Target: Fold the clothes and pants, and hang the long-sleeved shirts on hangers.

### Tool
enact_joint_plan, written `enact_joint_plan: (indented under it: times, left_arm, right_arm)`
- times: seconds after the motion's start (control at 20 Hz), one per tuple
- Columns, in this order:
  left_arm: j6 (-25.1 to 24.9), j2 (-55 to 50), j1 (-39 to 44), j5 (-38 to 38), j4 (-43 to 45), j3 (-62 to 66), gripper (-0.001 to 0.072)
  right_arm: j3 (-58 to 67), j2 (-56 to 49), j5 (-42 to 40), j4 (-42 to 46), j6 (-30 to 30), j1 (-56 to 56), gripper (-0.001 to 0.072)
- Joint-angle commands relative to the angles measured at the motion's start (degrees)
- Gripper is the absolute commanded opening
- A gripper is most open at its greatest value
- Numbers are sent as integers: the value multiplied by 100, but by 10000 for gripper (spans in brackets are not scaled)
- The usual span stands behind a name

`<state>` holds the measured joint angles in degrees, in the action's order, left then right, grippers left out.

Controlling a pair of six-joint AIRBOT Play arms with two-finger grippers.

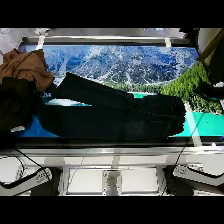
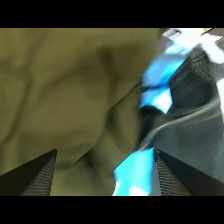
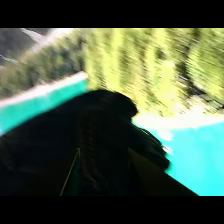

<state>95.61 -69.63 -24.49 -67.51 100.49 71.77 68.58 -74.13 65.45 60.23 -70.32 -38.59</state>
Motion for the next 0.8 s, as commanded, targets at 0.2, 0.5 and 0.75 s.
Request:
enact_joint_plan:
  times: [0.2,0.5,0.75]
  left_arm:
    - [-238,962,-1093,-341,-977,-2262,703]
    - [-1318,538,-1281,1646,-3613,-3012,703]
    - [-2017,-105,-1274,2658,-4544,-3005,703]
  right_arm:
    - [-2258,1425,820,-188,1049,-1919,367]
    - [-2645,1609,1419,-1329,1060,-1980,366]
    - [-2640,1912,1646,-1541,1049,-1980,365]
